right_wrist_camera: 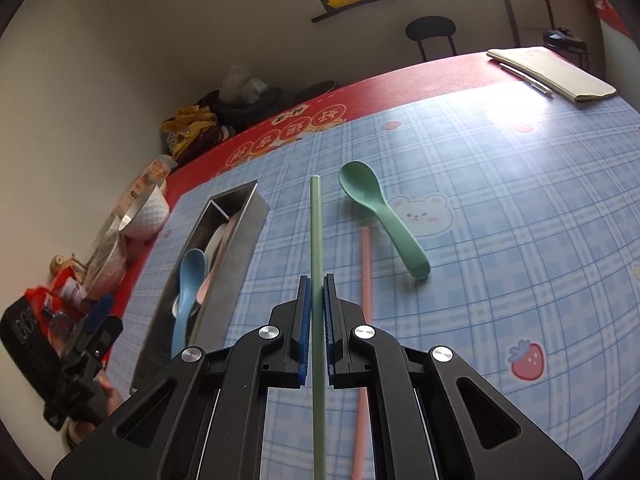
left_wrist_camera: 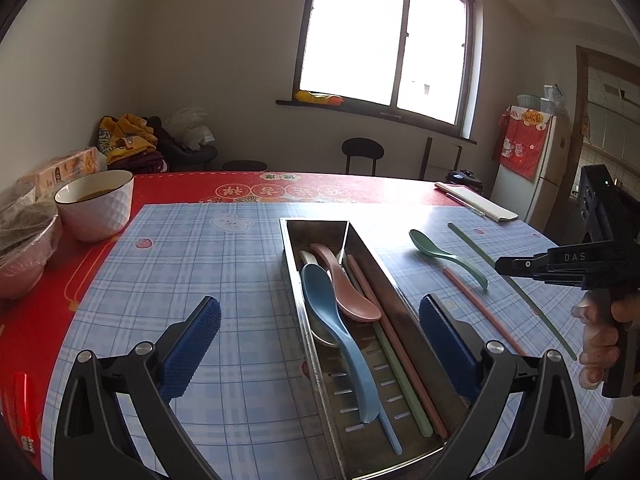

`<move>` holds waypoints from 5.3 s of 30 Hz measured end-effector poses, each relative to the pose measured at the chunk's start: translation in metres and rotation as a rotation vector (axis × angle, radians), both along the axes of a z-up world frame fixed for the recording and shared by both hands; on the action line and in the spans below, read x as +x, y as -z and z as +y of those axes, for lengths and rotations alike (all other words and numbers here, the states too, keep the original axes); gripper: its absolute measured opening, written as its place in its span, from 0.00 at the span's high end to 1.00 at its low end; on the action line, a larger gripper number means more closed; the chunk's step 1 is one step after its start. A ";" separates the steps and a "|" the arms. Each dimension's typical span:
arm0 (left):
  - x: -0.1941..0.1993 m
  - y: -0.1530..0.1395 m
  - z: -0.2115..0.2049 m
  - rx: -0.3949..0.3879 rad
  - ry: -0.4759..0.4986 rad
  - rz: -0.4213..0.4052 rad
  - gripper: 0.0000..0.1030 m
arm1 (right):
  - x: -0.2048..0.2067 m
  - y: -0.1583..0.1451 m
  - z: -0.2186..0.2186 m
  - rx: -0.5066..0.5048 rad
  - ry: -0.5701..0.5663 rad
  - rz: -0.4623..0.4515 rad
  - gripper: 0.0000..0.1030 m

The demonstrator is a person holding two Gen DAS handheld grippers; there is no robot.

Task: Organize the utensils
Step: 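Carry the green chopstick into the steel tray and open the right gripper, then grasp the last pink chopstick with the left gripper and lift it, then grasp the green spoon with the right gripper while the left gripper holds the pink chopstick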

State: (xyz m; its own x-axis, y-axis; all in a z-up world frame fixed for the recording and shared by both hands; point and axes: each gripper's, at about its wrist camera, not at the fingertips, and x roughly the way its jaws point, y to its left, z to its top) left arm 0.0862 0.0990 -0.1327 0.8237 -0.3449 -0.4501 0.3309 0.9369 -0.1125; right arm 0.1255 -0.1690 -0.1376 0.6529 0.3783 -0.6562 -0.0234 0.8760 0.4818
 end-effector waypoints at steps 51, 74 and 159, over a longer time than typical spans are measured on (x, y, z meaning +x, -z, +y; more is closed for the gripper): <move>0.009 0.005 0.031 -0.151 -0.070 0.053 0.06 | 0.012 -0.004 0.009 -0.230 0.064 -0.133 0.92; 0.006 -0.012 -0.188 0.102 0.016 0.184 0.39 | 0.022 0.023 -0.113 -0.064 0.025 -0.214 0.92; 0.027 0.033 -0.161 -0.168 -0.103 0.280 0.94 | 0.087 0.051 -0.036 -0.279 -0.203 0.048 0.86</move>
